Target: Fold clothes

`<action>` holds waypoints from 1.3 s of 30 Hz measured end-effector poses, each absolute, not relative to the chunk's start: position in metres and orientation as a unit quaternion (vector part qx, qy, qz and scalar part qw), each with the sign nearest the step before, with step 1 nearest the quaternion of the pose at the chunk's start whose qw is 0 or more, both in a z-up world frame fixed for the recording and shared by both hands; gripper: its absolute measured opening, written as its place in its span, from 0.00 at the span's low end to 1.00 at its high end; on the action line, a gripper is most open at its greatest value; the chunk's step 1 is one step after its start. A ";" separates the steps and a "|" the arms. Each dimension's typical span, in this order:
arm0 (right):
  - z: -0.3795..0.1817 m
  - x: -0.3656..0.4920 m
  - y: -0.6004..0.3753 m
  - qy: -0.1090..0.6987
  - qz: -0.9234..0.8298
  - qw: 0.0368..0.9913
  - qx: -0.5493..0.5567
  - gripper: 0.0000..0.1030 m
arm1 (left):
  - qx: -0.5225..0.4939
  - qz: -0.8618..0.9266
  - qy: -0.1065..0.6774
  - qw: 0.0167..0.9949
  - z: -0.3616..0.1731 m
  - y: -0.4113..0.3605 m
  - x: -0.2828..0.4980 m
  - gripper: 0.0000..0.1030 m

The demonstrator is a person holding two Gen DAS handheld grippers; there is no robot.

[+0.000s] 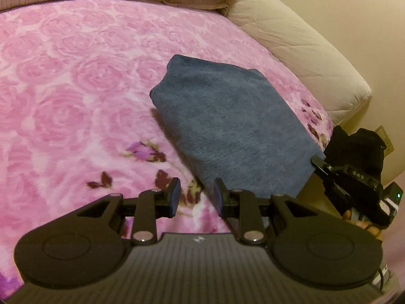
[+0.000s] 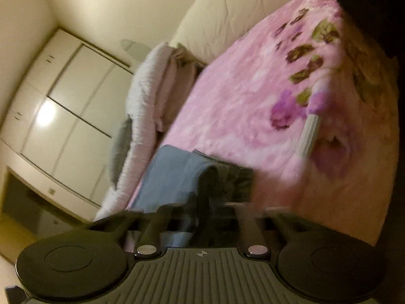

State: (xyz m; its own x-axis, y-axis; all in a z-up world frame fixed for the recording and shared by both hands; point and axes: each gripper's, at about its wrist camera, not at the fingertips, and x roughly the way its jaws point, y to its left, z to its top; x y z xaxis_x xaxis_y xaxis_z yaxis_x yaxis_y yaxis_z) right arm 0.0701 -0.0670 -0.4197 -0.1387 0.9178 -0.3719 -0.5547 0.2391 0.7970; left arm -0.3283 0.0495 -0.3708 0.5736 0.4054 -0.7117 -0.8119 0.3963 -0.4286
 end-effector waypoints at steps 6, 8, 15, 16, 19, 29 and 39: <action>-0.426 0.073 -0.047 0.504 0.551 0.641 0.179 0.32 | -0.429 0.380 0.243 0.782 -0.380 0.076 -0.323 0.25; -0.432 0.078 -0.060 0.529 0.526 0.627 0.227 0.55 | -0.446 0.376 0.233 0.778 -0.386 0.086 -0.322 0.28; -0.452 0.071 -0.066 0.569 0.522 0.585 0.248 0.62 | -0.516 0.366 0.177 0.754 -0.411 0.121 -0.320 0.32; -0.457 0.069 -0.062 0.569 0.522 0.584 0.250 0.62 | -0.527 0.366 0.168 0.748 -0.416 0.126 -0.320 0.32; -0.467 0.068 -0.050 0.575 0.523 0.570 0.266 0.61 | -0.551 0.373 0.146 0.732 -0.431 0.138 -0.320 0.33; -0.419 0.121 0.035 0.482 0.616 0.607 0.140 0.31 | -0.570 0.310 0.143 0.747 -0.448 0.120 -0.299 0.28; -0.402 0.146 0.031 0.468 0.607 0.632 0.114 0.62 | -0.497 0.329 0.169 0.785 -0.430 0.097 -0.298 0.24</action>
